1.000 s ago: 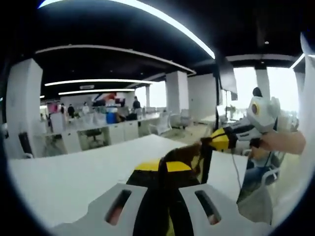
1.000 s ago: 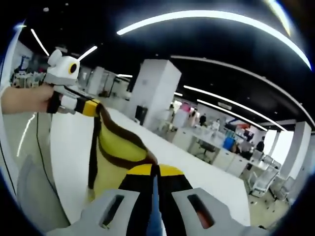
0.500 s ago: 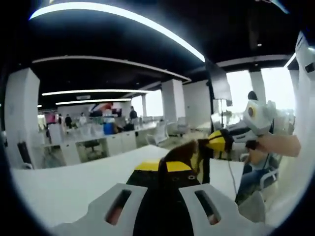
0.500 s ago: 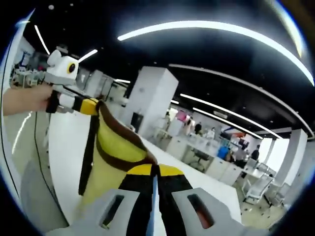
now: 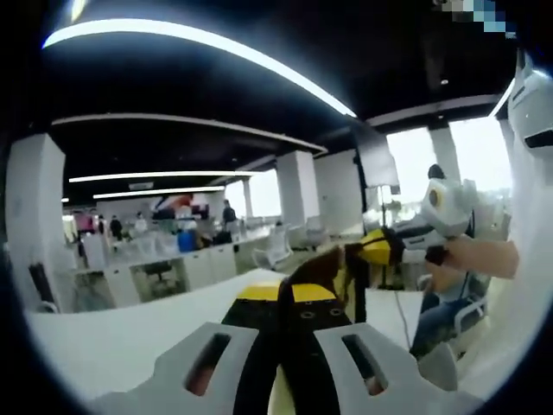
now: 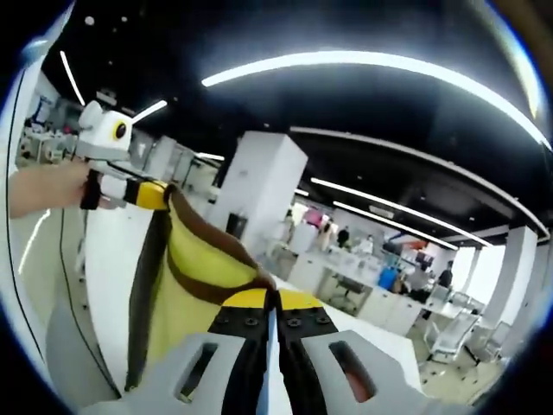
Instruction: Fold the garment on the visible template until the final outline fits inside the template.
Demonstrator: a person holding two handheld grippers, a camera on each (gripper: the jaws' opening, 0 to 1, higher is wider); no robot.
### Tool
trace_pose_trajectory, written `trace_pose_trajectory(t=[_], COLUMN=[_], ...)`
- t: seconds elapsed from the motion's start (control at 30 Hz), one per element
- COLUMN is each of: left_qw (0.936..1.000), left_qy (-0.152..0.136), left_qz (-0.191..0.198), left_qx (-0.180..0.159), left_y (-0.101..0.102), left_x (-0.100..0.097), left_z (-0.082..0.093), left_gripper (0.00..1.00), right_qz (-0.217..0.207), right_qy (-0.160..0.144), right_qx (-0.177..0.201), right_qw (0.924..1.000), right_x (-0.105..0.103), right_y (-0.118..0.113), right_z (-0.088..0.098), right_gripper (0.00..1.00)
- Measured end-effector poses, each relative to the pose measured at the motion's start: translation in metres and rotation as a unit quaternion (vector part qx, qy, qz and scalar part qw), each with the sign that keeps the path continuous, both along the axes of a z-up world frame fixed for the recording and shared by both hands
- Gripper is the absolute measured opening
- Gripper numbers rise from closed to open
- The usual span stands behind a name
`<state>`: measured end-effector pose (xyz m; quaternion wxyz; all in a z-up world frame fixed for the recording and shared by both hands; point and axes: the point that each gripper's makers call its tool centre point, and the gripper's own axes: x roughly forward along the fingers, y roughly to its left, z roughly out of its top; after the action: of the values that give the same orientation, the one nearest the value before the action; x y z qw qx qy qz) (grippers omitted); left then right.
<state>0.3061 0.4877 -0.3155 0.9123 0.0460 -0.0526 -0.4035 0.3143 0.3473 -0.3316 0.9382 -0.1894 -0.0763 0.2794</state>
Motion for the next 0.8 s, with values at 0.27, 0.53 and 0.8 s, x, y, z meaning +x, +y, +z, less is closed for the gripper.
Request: trace_pose_trajectory(t=[0.27,0.53,0.8], left_qw=[0.9999,0.9992,0.9958], left_qy=[-0.009,0.000,0.025], left_qz=[-0.012,-0.039,-0.085], left_qx=[-0.004,-0.007,-0.022], left_y=[-0.002,-0.005,-0.009], left_x=[-0.012,-0.030,-0.051], left_z=[0.013,0.025,0.040], left_gripper=[0.00,0.00,0.00], right_qz=[0.007,0.017,0.036], right_qy=[-0.024,-0.042,-0.068], right_qx=[0.023,0.044,0.025], right_qw=[0.9994,0.9980,0.9967], right_x=[-0.017,-0.034,-0.053], right_y=[-0.005,-0.006,-0.003], right_z=[0.028,0.052,0.077], right_gripper=[0.03,0.03,0.02])
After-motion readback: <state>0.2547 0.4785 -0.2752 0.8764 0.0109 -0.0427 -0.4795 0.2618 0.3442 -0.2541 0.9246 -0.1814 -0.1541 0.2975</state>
